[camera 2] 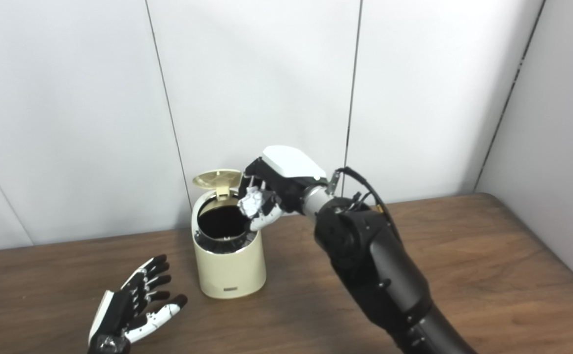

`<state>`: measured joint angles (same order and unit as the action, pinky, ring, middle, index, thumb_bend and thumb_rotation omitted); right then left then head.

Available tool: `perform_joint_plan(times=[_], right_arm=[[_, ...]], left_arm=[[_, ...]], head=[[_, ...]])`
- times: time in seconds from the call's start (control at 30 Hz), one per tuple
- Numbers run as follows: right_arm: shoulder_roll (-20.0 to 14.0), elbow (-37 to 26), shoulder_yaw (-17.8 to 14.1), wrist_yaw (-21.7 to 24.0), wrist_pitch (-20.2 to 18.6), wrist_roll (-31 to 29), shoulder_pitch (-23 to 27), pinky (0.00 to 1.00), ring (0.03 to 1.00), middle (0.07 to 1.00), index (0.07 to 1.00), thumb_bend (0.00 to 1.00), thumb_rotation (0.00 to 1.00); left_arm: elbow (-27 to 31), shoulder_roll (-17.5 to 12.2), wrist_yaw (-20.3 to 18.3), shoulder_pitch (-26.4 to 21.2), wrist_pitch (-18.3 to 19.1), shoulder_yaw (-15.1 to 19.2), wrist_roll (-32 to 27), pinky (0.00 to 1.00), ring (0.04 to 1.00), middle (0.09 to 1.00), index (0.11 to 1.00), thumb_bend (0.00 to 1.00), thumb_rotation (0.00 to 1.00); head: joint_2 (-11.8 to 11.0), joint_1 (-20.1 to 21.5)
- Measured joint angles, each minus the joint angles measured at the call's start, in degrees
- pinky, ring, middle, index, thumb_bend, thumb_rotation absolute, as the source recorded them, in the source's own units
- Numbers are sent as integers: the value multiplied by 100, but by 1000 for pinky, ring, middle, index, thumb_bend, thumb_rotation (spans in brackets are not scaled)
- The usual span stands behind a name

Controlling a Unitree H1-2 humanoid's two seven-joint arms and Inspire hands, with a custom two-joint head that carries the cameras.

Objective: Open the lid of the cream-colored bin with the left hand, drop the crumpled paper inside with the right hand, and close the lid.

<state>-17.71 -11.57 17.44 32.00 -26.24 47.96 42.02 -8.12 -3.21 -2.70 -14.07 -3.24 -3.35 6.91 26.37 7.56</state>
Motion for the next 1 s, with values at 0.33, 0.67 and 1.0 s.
perform_joint_plan(times=[0.33,0.67,1.0], right_arm=[[256,343,79,-232,72,27,6,342,415,506,476,520,0],[497,600,99,-329,2,74,49,337,410,510,480,519,0],[550,740,164,-791,239,72,48,320,397,514,492,517,0]], left_arm=[[0,52,48,-13,-4,-17,54,729,825,873,913,672,193],[-1,76,51,-52,-4,-17,101,736,824,874,912,673,180],[-7,108,56,-55,-25,-16,105,727,817,871,905,685,191]], head=[[-9,-106],[-35,-158],[-53,-202]])
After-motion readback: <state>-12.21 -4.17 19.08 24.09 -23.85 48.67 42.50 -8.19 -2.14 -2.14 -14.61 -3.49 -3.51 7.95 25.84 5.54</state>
